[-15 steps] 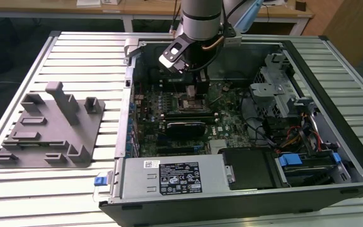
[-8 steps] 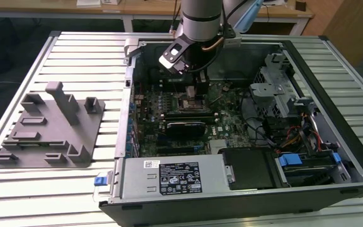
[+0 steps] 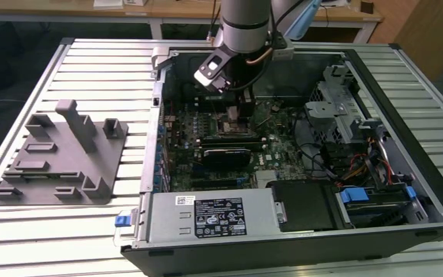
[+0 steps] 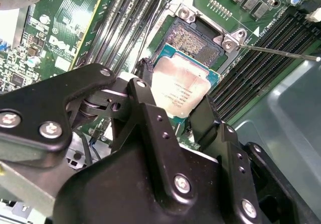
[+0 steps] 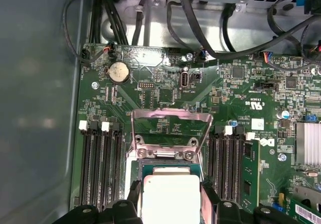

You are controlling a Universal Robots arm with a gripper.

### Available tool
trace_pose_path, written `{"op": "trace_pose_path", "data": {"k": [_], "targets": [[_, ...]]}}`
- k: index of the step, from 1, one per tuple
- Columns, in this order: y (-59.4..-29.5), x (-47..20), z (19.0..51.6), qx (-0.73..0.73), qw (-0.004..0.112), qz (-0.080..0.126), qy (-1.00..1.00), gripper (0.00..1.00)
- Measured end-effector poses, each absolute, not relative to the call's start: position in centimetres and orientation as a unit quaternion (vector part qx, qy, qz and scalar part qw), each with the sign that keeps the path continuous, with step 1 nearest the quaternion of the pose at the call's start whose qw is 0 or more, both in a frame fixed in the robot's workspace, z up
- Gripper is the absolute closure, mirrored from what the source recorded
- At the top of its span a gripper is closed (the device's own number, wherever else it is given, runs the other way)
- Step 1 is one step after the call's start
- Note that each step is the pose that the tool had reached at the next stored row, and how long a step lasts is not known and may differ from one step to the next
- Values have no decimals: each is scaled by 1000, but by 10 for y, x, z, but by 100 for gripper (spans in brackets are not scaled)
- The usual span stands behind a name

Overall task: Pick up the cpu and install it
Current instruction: 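Place the cpu into insertion slot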

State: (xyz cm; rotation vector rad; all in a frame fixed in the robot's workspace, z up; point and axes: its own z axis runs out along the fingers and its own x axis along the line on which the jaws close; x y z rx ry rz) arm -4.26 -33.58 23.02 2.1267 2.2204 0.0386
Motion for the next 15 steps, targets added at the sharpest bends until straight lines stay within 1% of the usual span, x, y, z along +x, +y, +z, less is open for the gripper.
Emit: {"op": "trace_pose_path", "data": {"k": [15], "targets": [[-336,-45,221,689,33,13,723,46]]}}
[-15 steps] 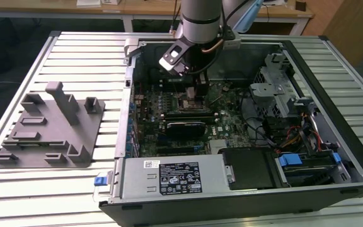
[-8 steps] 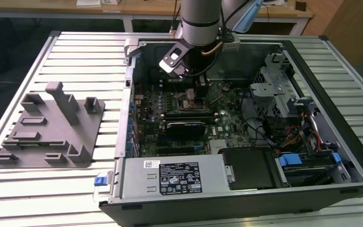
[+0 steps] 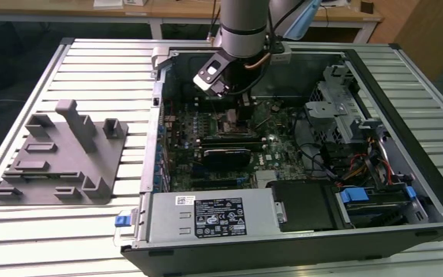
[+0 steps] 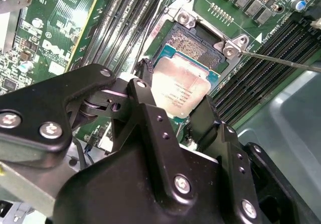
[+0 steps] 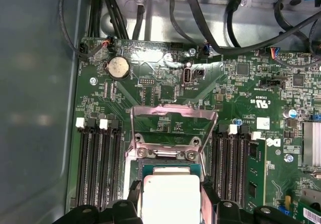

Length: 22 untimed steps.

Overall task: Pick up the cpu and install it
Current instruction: 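Place the cpu into insertion slot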

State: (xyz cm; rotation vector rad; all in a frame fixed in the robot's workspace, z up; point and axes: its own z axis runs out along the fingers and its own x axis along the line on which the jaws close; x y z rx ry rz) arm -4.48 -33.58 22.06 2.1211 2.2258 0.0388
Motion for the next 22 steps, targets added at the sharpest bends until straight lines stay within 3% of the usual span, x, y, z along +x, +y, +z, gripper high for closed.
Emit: {"op": "trace_pose_path", "data": {"k": [22], "targets": [[-336,-47,207,692,30,16,721,46]]}}
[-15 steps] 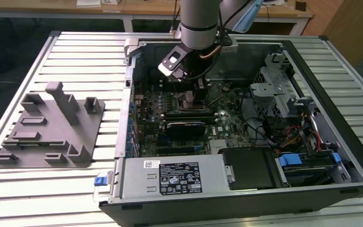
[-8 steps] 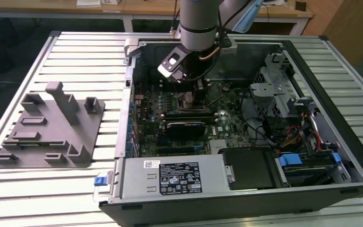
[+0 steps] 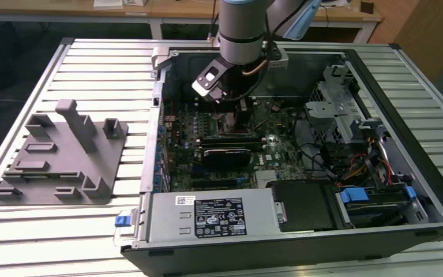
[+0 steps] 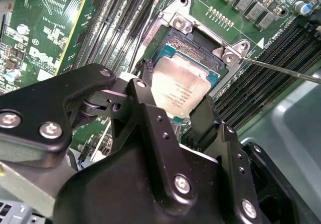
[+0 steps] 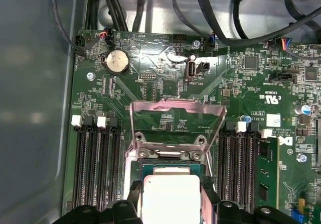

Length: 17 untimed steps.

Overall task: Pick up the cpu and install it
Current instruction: 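Place the cpu into insertion slot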

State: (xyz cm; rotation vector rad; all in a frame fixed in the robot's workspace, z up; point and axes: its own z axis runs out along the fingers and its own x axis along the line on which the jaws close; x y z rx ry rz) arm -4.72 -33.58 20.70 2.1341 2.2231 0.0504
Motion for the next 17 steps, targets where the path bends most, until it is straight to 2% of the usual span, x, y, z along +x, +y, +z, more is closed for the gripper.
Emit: {"op": "trace_pose_path", "data": {"k": [17], "targets": [[-336,-50,199,693,25,21,721,46]]}}
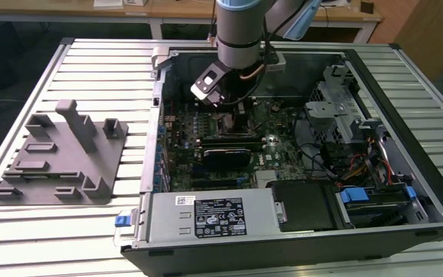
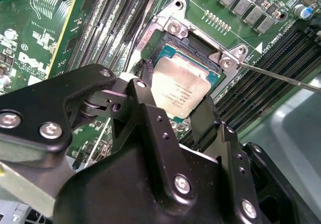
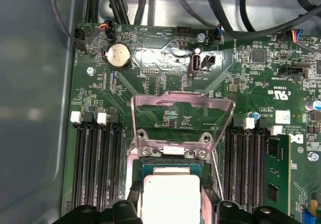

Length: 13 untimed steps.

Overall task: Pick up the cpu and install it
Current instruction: 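Place the cpu into insertion slot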

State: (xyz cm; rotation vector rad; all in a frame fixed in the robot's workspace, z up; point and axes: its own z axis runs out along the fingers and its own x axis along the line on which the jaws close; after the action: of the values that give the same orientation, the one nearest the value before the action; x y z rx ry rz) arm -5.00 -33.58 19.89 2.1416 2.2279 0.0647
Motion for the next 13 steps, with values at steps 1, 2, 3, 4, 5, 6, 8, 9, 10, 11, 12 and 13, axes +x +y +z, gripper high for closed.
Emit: {"op": "trace_pose_path", "data": {"k": [1,2,3,4,5,6,8,9,10,11,12,13], "targets": [[-336,-50,199,693,25,21,720,46],[-336,-50,198,693,25,21,720,46],[-336,-50,198,694,25,21,719,46],[-336,-50,198,694,25,21,719,46],[-336,-50,197,695,25,21,718,46],[-336,-50,197,695,25,21,718,46],[-336,-50,196,696,25,21,717,46],[-336,-50,196,697,25,21,716,46],[-336,-50,196,698,25,21,715,46],[-336,-50,196,699,25,21,715,46],[-336,-50,196,699,25,21,715,46],[-336,-50,195,699,25,21,714,46]]}}
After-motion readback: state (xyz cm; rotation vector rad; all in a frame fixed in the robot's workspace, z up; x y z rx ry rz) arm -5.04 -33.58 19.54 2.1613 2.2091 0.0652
